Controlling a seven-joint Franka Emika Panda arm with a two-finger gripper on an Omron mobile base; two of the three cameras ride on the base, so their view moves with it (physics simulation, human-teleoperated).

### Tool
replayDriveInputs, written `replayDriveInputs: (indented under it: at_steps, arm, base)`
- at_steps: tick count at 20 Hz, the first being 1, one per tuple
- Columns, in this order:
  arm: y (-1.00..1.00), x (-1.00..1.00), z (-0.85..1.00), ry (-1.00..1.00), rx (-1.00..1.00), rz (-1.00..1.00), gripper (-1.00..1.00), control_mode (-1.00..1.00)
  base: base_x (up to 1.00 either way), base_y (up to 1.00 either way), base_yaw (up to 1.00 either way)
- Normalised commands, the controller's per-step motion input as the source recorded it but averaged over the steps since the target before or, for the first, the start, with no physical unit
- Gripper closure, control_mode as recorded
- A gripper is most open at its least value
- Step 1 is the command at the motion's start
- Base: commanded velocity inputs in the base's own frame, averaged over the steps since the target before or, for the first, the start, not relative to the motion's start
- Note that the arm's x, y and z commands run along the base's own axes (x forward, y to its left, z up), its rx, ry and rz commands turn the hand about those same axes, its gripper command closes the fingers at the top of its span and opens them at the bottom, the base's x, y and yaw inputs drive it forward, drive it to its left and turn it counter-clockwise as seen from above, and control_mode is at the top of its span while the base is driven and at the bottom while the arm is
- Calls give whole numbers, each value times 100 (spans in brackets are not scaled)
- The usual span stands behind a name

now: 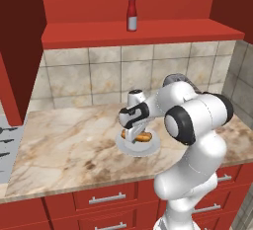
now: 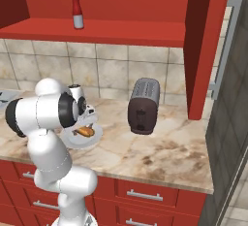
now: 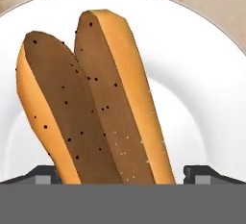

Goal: Move the hot dog bun to the plate on the dining table and place the condiment next to that plate. Then navigate to the fridge and take the sausage and place it on the plate as well.

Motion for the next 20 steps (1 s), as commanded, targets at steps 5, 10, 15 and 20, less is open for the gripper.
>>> replayDriveInputs:
  at_steps: [5, 10, 15, 20]
  arm:
    - [0, 0, -41, 0, 0, 10, -100, -100]
    - [0, -2, -28, 0, -1, 7, 100, -100]
    - [0, -28, 10, -11, 0, 0, 100, -100]
    - [-1, -41, 81, -17, 3, 0, 100, -100]
  base:
    - [0, 0, 0]
    - [0, 0, 0]
    - [0, 0, 0]
    - [0, 0, 0]
